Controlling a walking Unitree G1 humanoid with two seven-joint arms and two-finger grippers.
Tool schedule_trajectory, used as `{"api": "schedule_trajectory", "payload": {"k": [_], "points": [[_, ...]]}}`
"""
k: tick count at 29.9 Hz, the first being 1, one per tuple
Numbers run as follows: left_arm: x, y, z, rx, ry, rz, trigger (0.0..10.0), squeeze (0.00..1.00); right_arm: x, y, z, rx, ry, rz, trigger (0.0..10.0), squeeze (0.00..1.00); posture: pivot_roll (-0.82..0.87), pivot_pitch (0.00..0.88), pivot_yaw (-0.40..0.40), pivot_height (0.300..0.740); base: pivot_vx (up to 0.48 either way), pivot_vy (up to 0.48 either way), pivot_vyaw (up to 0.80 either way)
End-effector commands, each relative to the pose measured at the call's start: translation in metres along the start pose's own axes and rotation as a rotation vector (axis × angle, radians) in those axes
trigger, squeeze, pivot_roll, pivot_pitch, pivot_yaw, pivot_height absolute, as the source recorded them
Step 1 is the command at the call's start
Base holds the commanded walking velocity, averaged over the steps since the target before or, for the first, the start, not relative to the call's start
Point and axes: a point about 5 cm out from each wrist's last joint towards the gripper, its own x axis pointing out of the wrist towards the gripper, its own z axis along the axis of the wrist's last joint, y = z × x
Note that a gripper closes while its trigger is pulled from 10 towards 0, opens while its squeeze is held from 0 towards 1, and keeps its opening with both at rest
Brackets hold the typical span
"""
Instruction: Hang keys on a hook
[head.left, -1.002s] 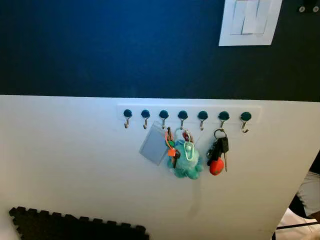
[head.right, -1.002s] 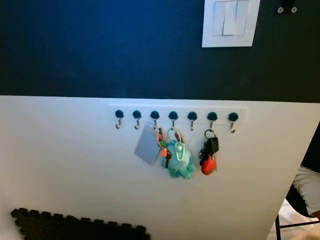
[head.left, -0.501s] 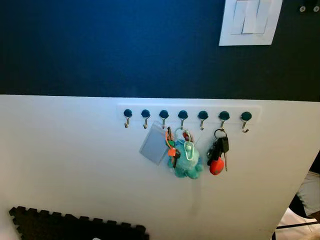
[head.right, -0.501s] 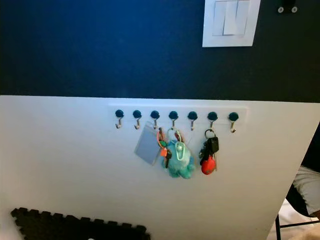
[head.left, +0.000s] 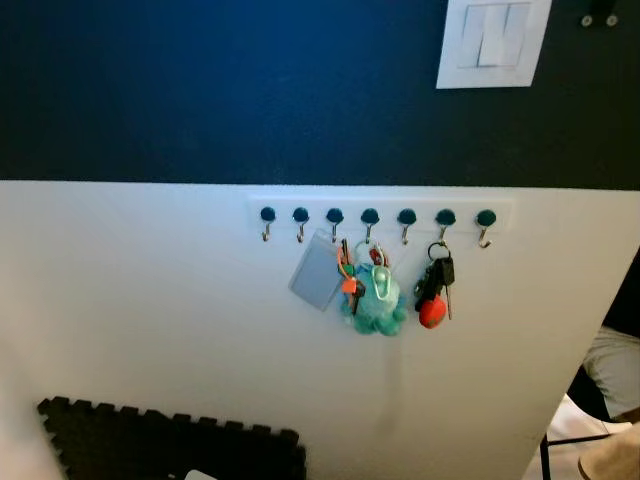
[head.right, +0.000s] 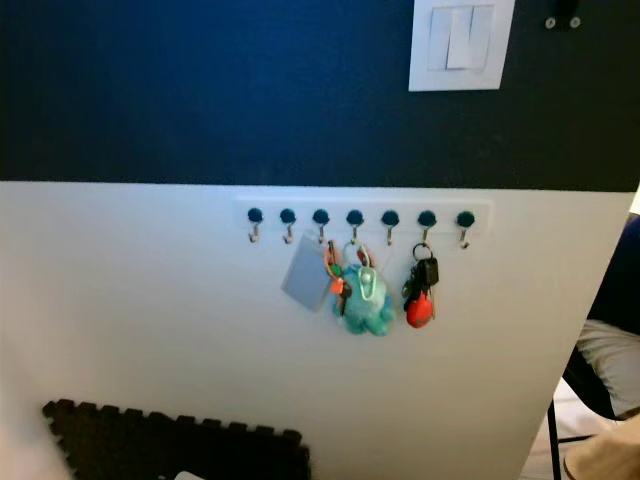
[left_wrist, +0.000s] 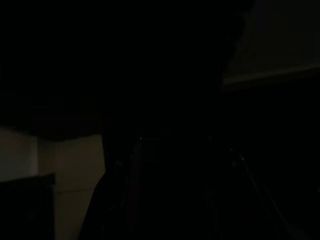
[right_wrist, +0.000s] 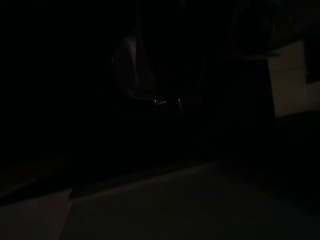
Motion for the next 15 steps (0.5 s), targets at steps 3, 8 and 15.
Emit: {"api": "schedule_trajectory", "payload": {"k": [3, 8, 15], "points": [[-0.0004, -0.0014, -0.0016, -0.015, 0.006, -0.004, 10.0, 0.0, 0.0003, 0.0025, -0.0017, 0.019, 0.007, 0.006, 10.0, 0.0, 0.06, 0.01, 0.041, 0.74, -0.337, 0.0, 0.0], [0.0006, -0.0004, 0.0014, -0.01, 0.0, -0.006, 10.0, 0.0, 0.0004, 0.0032, -0.0021, 0.023, 0.008, 0.006, 10.0, 0.0, 0.06, 0.014, 0.043, 0.74, -0.341, 0.0, 0.0], [0.001, 0.0009, 0.0034, -0.004, -0.003, -0.008, 10.0, 0.0, -0.0001, 0.0035, -0.0044, 0.031, 0.012, 0.004, 10.0, 0.0, 0.06, 0.018, 0.048, 0.74, -0.338, 0.0, 0.0]]}}
